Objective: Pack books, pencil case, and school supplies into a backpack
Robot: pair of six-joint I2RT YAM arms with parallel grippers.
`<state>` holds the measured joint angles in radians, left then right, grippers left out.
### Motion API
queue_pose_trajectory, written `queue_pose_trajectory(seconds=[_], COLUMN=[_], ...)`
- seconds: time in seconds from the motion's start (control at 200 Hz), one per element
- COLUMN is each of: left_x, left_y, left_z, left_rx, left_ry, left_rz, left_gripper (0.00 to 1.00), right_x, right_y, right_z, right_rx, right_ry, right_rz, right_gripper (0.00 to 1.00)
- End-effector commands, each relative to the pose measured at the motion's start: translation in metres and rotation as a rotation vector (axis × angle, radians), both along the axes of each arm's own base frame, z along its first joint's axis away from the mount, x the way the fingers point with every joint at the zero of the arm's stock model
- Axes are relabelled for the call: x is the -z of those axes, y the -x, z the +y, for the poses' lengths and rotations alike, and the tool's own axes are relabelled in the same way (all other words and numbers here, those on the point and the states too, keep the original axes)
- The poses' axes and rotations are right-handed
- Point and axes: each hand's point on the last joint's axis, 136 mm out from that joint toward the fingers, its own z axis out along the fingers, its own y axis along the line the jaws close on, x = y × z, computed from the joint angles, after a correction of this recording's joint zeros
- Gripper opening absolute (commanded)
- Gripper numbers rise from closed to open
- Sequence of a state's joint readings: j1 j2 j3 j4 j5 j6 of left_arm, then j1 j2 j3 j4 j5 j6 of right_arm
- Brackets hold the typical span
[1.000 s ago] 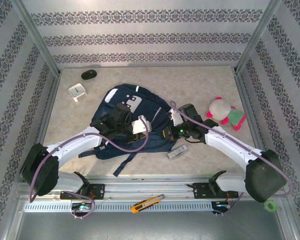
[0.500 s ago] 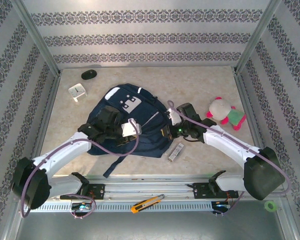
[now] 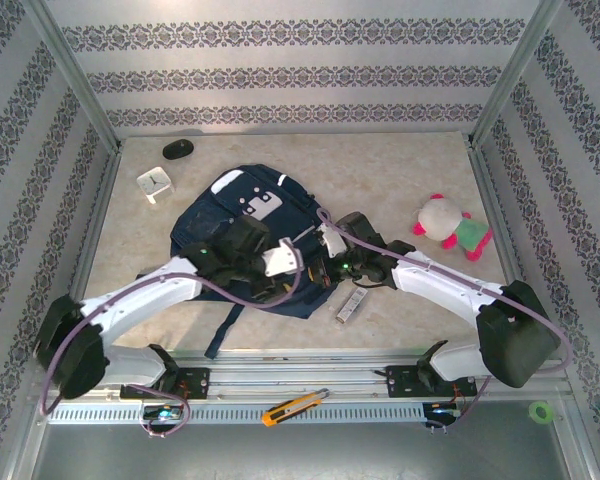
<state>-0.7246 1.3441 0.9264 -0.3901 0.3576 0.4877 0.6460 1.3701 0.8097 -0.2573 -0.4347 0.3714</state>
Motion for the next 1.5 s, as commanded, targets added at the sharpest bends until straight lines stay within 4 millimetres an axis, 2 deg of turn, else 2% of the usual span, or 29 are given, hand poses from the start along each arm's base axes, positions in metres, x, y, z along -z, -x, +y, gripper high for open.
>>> queue_pose_trajectory(seconds=[0.0,0.035,0.095,0.165,0.215,0.29,0.34,0.41,0.56,0.615,0.64,0.69,0.71,0.74,0.774,0.869,0.989,1.019,1.069,1.154,1.239,1.284,1.329,1.379,1.494], left_x=[0.000,0.007,0.014,0.022,0.027,0.026,0.024,0.024,0.033,0.031,0.027,0.013,0.008,-0.002,-0.014,-0.036,-0.034,-0.026,-0.013,0.009,0.018,0.017,0.011,0.000,-0.028], left_y=[-0.030,-0.036,-0.043,-0.028,-0.015,0.002,0.010,0.020,0.013,0.010,0.008,0.008,0.009,0.006,0.000,-0.014,-0.028,-0.031,-0.037,-0.041,-0.033,-0.027,-0.019,-0.007,0.014], left_z=[-0.021,-0.020,-0.013,-0.003,0.007,0.030,0.045,0.066,0.105,0.109,0.107,0.097,0.092,0.082,0.069,0.035,0.001,-0.004,-0.008,-0.002,0.009,0.016,0.023,0.028,0.037], left_rx=[-0.107,-0.124,-0.141,-0.054,0.014,0.067,0.090,0.117,0.040,0.014,0.006,0.007,0.009,-0.002,-0.016,-0.048,-0.068,-0.070,-0.074,-0.075,-0.032,-0.010,0.014,0.048,0.086], left_ry=[0.036,0.008,-0.040,-0.081,-0.095,-0.086,-0.074,-0.080,-0.135,-0.154,-0.143,-0.084,-0.056,-0.009,0.040,0.149,0.182,0.161,0.115,0.022,-0.051,-0.067,-0.056,-0.014,0.107], left_rz=[-0.035,-0.045,-0.078,-0.071,-0.064,-0.019,0.003,-0.007,-0.073,-0.079,-0.073,-0.051,-0.040,-0.034,-0.059,-0.156,-0.171,-0.156,-0.144,-0.129,-0.135,-0.144,-0.141,-0.129,-0.137], left_gripper=[0.69,0.61,0.38,0.14,0.06,0.01,0.00,0.00,0.00,0.11,0.22,0.50,0.65,0.74,0.79,0.84,0.83,0.81,0.71,0.54,0.28,0.13,0.04,0.00,0.00], right_x=[-0.012,-0.013,-0.011,-0.005,-0.001,0.001,0.000,-0.005,-0.009,-0.010,-0.012,-0.015,-0.015,-0.017,-0.020,-0.023,-0.027,-0.028,-0.029,-0.026,-0.017,-0.011,-0.005,0.000,0.005], right_y=[-0.001,-0.001,-0.004,-0.012,-0.020,-0.030,-0.035,-0.038,-0.026,-0.022,-0.021,-0.018,-0.017,-0.016,-0.015,-0.014,-0.013,-0.013,-0.012,-0.013,-0.019,-0.023,-0.029,-0.037,-0.054], right_z=[0.002,0.000,-0.009,-0.025,-0.037,-0.049,-0.050,-0.039,-0.004,0.005,0.007,0.013,0.014,0.015,0.017,0.016,0.015,0.015,0.014,0.007,-0.009,-0.018,-0.028,-0.037,-0.052], right_rx=[0.008,0.013,0.048,0.109,0.152,0.192,0.197,0.175,0.085,0.069,0.063,0.047,0.044,0.037,0.033,0.033,0.038,0.039,0.040,0.062,0.117,0.151,0.185,0.225,0.300], right_ry=[-0.019,-0.013,0.012,0.048,0.056,0.064,0.055,0.012,-0.028,-0.043,-0.053,-0.065,-0.066,-0.070,-0.075,-0.072,-0.079,-0.080,-0.079,-0.047,0.007,0.035,0.061,0.091,0.114], right_rz=[-0.021,-0.023,-0.027,-0.024,-0.015,-0.022,-0.032,-0.034,-0.041,-0.042,-0.040,-0.041,-0.042,-0.045,-0.048,-0.055,-0.065,-0.067,-0.069,-0.074,-0.070,-0.070,-0.075,-0.085,-0.114], right_gripper=[0.00,0.00,0.00,0.00,0.00,0.00,0.00,0.00,0.00,0.00,0.00,0.00,0.00,0.00,0.00,0.00,0.00,0.00,0.00,0.00,0.00,0.00,0.00,0.00,0.00])
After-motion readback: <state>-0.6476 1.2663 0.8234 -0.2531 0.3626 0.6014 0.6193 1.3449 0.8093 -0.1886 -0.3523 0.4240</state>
